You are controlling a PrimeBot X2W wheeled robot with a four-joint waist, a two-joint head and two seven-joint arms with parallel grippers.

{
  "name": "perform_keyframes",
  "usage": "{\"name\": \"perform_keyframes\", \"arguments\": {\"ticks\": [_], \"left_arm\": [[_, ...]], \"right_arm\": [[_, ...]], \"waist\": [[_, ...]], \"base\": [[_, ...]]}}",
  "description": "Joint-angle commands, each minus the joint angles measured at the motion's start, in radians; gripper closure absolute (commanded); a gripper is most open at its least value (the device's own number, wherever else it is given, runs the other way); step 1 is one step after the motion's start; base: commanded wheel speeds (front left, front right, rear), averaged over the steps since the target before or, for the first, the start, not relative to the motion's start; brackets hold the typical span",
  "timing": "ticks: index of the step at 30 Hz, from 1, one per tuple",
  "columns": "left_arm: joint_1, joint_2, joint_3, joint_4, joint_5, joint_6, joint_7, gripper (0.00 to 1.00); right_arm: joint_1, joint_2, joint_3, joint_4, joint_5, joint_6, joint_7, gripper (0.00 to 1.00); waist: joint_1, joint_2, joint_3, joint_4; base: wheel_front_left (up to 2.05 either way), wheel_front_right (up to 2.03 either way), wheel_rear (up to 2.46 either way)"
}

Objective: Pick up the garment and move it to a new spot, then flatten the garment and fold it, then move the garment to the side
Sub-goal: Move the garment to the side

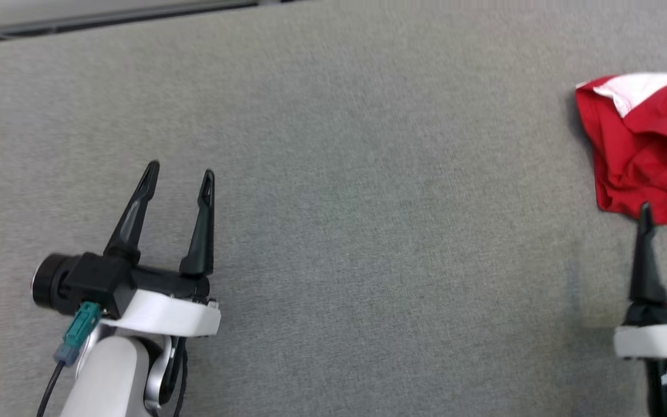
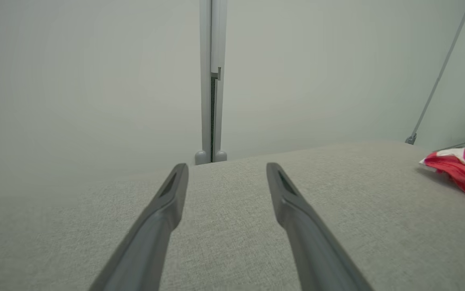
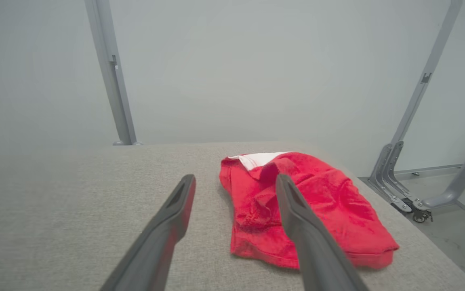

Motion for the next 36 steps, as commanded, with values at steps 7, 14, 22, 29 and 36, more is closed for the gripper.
{"name": "perform_keyframes", "arguments": {"ticks": [7,14,22,29,36], "left_arm": [[0.097,-0.005,0.027,0.029,-0.031,0.028,-0.006,0.0],[0.171,-0.004,0.034,0.057,-0.044,0.032,-0.007,0.0],[0.23,0.0,0.032,0.078,-0.057,0.03,-0.008,0.0],[0.269,0.013,0.022,0.098,-0.05,0.035,-0.004,0.0],[0.295,0.022,0.015,0.098,-0.052,0.046,0.008,0.0]], "right_arm": [[0.119,0.065,0.074,-0.139,-0.017,-0.002,0.043,0.0],[0.193,0.064,0.071,-0.188,-0.01,-0.002,0.094,0.0],[0.274,0.071,0.059,-0.233,-0.003,-0.002,0.137,0.0],[0.356,0.081,0.043,-0.277,-0.009,-0.001,0.186,0.0],[0.406,0.084,0.038,-0.323,-0.013,-0.001,0.219,0.0]], "waist": [[0.0,0.0,-0.153,0.119],[0.0,0.0,-0.241,0.19],[0.0,0.0,-0.312,0.215],[0.0,0.0,-0.376,0.219],[0.0,0.0,-0.399,0.221]], "base": [[0.0,0.0,0.0],[0.0,0.0,0.0],[0.0,0.0,0.0],[0.0,0.0,0.0],[0.0,0.0,0.0]]}}
